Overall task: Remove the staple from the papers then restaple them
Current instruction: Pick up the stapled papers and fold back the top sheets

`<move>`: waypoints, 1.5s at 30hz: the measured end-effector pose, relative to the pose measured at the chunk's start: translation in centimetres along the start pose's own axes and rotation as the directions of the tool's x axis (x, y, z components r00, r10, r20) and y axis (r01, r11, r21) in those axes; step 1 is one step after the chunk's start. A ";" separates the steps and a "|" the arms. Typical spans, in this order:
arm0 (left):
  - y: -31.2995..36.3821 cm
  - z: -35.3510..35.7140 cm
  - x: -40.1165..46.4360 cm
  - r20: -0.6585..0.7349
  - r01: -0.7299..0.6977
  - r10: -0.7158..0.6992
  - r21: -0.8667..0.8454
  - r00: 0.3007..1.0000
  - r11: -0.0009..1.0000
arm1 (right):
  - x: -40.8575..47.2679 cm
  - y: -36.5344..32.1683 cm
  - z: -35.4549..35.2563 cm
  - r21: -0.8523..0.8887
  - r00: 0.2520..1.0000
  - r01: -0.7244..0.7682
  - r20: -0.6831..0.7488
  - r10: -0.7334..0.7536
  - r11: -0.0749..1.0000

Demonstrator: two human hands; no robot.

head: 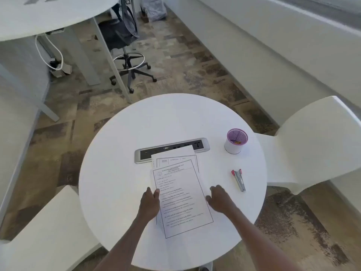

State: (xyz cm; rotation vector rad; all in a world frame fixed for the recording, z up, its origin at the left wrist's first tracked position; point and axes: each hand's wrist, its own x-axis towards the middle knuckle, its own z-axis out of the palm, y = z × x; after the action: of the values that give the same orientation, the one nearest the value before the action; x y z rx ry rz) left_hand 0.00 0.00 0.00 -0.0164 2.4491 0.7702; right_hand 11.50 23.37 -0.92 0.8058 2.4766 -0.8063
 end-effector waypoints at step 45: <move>4.6 -4.8 -0.1 -0.005 -0.064 0.072 -0.531 0.997 0.845 | 4.1 -4.5 -8.2 0.951 0.991 0.130 -0.133 -0.008 0.279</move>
State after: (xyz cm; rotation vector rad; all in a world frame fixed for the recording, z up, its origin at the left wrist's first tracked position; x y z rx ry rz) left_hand -3.14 1.27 5.70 -0.1332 2.1522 1.4544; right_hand 3.94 27.22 4.79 1.0852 1.8351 -2.4853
